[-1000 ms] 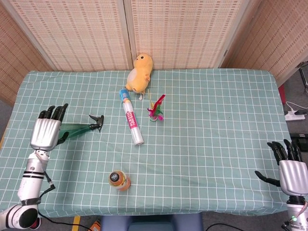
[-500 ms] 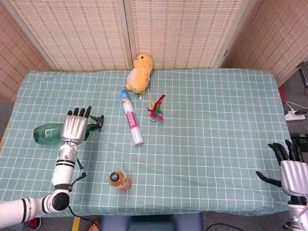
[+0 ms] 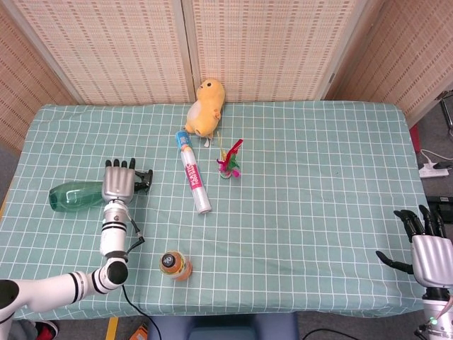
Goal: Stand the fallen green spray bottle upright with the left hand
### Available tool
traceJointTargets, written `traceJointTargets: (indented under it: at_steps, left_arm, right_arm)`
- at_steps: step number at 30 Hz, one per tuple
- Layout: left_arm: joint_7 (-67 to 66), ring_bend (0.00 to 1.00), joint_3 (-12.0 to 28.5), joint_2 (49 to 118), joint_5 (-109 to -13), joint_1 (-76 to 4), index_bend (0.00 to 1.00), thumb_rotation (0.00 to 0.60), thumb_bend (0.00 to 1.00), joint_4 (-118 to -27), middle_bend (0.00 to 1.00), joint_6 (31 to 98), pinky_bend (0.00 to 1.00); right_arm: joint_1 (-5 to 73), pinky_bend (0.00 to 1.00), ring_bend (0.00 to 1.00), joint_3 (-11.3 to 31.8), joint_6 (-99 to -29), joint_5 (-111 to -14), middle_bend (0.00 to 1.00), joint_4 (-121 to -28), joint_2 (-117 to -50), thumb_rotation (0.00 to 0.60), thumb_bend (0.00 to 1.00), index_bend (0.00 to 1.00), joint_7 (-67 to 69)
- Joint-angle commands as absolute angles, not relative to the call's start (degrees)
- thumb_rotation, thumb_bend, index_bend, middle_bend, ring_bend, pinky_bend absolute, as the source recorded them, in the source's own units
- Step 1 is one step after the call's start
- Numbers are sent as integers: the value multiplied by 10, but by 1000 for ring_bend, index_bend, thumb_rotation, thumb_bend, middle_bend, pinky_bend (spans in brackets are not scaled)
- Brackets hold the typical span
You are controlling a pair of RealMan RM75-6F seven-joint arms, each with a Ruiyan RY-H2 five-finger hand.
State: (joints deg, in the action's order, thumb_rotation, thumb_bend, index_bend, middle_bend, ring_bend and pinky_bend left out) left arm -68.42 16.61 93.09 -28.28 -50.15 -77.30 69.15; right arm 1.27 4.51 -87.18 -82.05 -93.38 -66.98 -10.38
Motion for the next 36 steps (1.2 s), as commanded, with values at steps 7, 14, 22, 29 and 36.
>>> traceJointTargets:
  at_steps: [7,14,22,29,36]
  left_arm:
    - [-701,178,193,949,-158,-522,134,600,248,-736,237,655,219]
    - [-688,179,184,955,-164,-532,134,600,248,-708,238,640,216]
    - [-707,179,164,975,-159,-543,134,600,248,-663,249,634,218]
    - [-711,179,157,989,-149,-544,134,600,246,-629,259,617,226]
    - [-712,195,152,1002,-156,-549,142,600,252,-604,286,605,235]
  right_arm:
    - [12,0,0,46,-873,-820,204,-933,-672,600,0,211,-105]
    - [12,0,0,47,-873,-820,205,-933,-672,600,0,210,-106]
    - [12,0,0,47,-874,-820,209,-933,-673,600,0,210,-107]
    - [12,0,0,48,-873,-819,209,-933,-673,600,0,210,-106]
    - [12,0,0,48,-873,-820,211,-933,-673,600,0,197,-103]
